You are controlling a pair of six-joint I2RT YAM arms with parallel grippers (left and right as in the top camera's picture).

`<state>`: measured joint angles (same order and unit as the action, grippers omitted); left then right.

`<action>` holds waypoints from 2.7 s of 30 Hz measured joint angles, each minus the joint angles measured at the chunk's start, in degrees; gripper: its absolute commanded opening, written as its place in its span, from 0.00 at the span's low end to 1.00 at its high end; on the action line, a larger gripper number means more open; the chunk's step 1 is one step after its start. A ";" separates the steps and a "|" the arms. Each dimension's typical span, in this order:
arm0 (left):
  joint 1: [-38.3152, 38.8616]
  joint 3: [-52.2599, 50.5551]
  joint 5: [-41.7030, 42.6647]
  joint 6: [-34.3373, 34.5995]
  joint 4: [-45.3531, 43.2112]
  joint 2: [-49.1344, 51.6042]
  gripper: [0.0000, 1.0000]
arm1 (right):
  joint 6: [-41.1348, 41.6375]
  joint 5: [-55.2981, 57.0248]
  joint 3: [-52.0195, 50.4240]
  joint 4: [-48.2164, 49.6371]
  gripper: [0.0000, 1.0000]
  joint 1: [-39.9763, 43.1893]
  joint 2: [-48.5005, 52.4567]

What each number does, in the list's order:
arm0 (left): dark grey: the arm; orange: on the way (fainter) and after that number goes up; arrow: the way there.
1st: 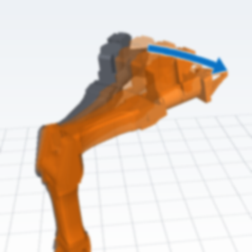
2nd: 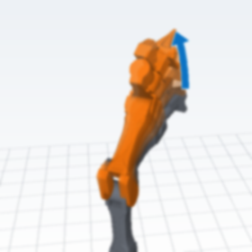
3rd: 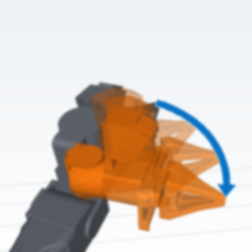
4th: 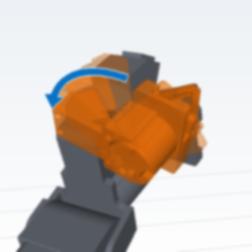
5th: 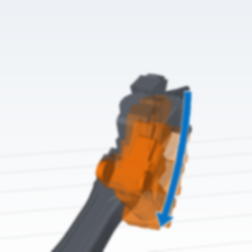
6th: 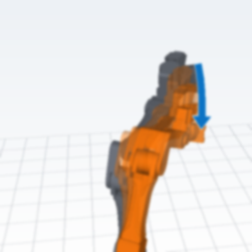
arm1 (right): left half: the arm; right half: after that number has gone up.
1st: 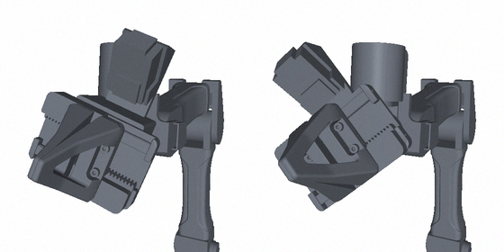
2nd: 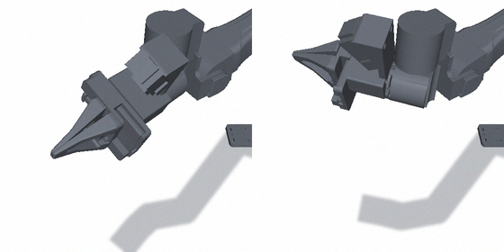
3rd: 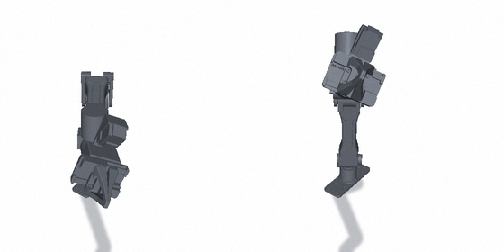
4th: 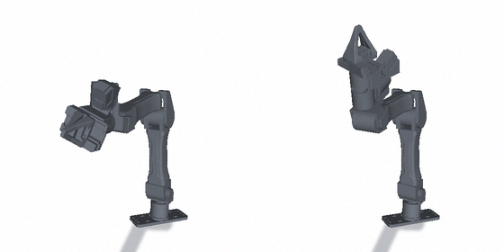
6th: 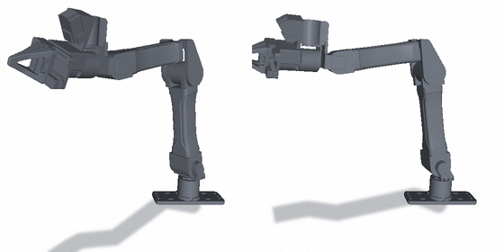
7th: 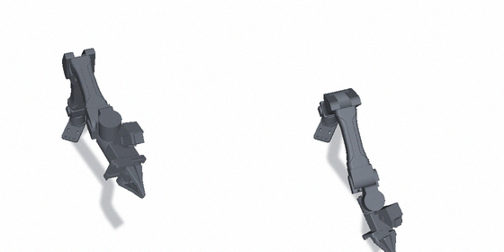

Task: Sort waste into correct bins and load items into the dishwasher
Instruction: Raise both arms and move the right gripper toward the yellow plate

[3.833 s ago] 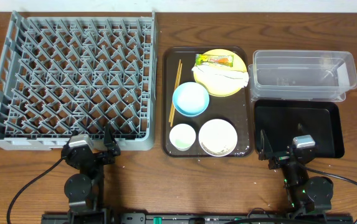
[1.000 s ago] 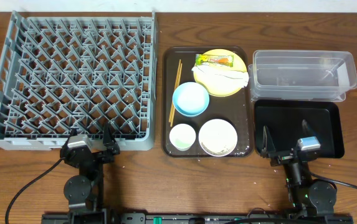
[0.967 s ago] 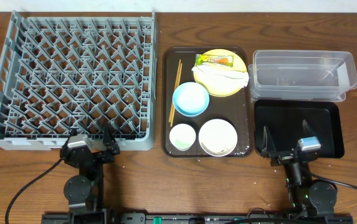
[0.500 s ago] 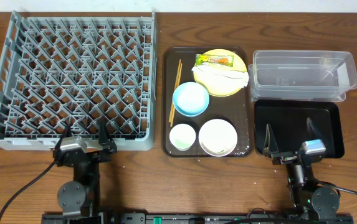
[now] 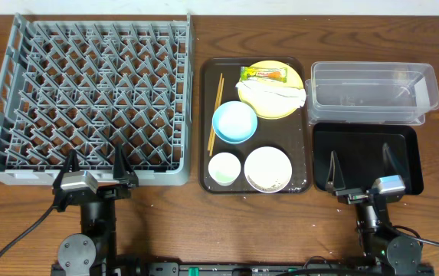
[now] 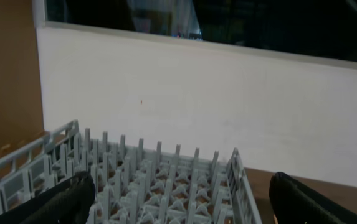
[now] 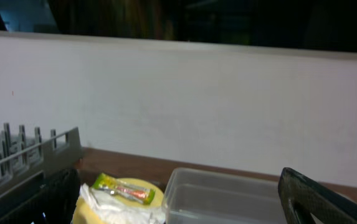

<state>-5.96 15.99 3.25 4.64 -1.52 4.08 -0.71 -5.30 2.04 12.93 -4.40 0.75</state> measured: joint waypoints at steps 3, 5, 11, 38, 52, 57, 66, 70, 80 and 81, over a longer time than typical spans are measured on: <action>0.00 2.38 0.04 0.00 0.02 2.27 0.90 | -0.02 -0.02 1.07 0.07 0.99 0.00 0.48; 0.00 3.96 0.07 0.00 0.00 4.02 0.90 | -0.02 0.00 1.73 0.04 0.99 0.00 1.11; 0.00 8.41 0.20 0.00 1.49 9.44 0.90 | -0.04 -0.02 4.70 0.04 0.99 0.00 4.96; 0.00 26.64 1.55 2.84 17.33 25.79 0.90 | -2.08 -8.24 33.20 -13.11 0.99 0.00 41.97; 0.00 38.25 1.55 2.86 31.85 35.69 0.90 | -2.10 -12.17 46.34 -26.91 0.99 0.00 52.85; 0.00 44.00 1.57 2.84 37.64 39.78 0.90 | -2.10 -14.25 51.39 -31.58 0.99 0.00 56.43; 0.00 51.23 2.19 2.84 42.45 47.19 0.90 | -2.12 -16.63 60.26 -38.91 0.99 0.00 63.93; 0.00 51.23 2.84 2.84 42.66 48.35 0.90 | -2.12 -16.57 60.37 -38.95 0.99 0.00 65.16; 0.00 51.23 4.37 2.86 44.02 50.56 0.90 | -1.79 -18.88 60.37 -38.12 0.98 -0.15 65.99; 0.00 51.23 4.37 2.86 44.04 50.64 0.90 | -1.36 -18.99 60.37 -37.44 0.97 -0.46 66.38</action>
<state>-5.96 67.22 7.62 7.51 42.52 54.72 -2.07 -24.29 62.41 -24.51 -4.86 67.13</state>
